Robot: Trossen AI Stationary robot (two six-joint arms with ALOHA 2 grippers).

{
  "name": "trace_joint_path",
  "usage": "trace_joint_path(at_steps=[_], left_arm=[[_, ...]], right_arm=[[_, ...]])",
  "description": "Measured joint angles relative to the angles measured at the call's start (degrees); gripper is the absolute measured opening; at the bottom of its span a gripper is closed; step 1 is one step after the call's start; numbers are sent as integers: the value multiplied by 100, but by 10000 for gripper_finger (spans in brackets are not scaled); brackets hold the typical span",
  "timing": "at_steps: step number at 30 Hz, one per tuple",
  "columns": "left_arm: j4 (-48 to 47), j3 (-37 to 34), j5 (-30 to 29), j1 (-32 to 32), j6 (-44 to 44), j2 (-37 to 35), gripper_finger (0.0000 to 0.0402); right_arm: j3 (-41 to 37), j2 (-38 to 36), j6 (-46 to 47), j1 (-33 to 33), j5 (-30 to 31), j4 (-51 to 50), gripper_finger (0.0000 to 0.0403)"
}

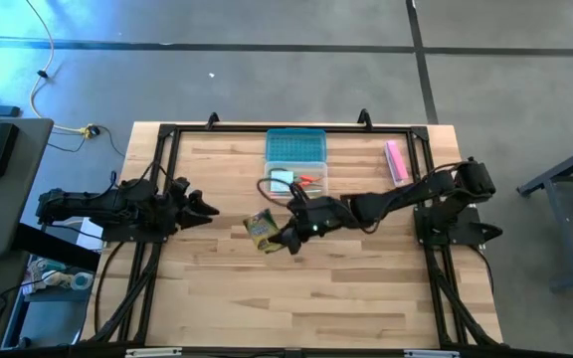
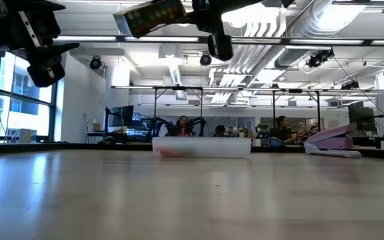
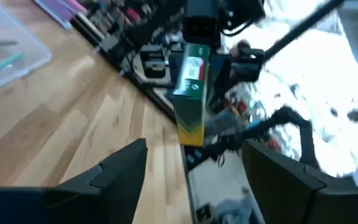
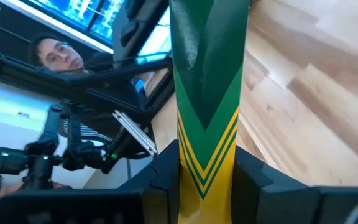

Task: Pack school essentials
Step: Put the yellow crayon box into the supply box

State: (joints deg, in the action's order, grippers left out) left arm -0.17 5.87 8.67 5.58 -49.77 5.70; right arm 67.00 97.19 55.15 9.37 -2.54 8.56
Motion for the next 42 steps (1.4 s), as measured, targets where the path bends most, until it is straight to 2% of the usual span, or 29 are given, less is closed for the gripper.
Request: trace_joint_path(at_steps=[5,13,25,42], left_arm=[[499,2,-337,0,-230,266,255],[1240,62,-639,0,-475,1410,255],[1477,1161,-642,222,-77,3446,255],[1720,2413,928,639,49,5301,254]], right_arm=[[208,-4,-292,-401,-651,-256,83],[273,-4,-333,-960,-1819,-368,83],[273,-4,-540,-1326,-2366,-636,83],[273,-4,-874,-1327,-2920,-665,83]])
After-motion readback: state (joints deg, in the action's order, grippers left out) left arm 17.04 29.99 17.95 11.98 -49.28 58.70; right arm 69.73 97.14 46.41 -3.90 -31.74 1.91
